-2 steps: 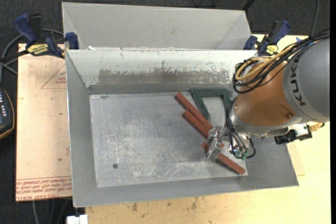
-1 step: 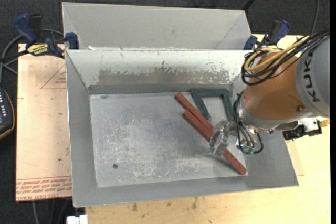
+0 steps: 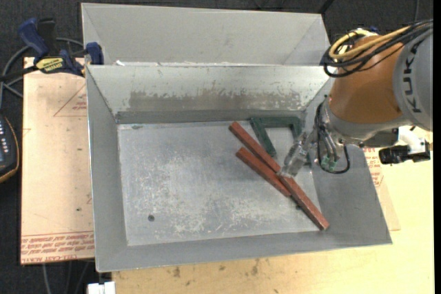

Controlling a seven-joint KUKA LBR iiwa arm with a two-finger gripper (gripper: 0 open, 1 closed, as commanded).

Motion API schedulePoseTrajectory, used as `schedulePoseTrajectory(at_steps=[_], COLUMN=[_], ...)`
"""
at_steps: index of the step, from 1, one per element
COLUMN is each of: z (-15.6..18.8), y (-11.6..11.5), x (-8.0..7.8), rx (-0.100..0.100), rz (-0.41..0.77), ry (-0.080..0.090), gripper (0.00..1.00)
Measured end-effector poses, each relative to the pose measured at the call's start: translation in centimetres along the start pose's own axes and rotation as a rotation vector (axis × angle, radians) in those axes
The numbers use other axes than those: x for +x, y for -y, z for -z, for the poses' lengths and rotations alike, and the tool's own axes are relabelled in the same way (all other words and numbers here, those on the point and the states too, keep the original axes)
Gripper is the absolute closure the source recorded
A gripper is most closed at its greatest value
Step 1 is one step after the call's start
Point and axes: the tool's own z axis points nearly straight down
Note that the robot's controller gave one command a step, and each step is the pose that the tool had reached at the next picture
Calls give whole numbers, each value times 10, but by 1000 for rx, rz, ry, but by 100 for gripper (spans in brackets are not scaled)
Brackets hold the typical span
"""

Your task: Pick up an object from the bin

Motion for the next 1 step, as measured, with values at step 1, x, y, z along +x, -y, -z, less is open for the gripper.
schedulePoseTrajectory(at_steps=[1], z=[-43], y=[10], x=[-14], rx=[3], rz=[-245], ry=[-7], gripper=[100])
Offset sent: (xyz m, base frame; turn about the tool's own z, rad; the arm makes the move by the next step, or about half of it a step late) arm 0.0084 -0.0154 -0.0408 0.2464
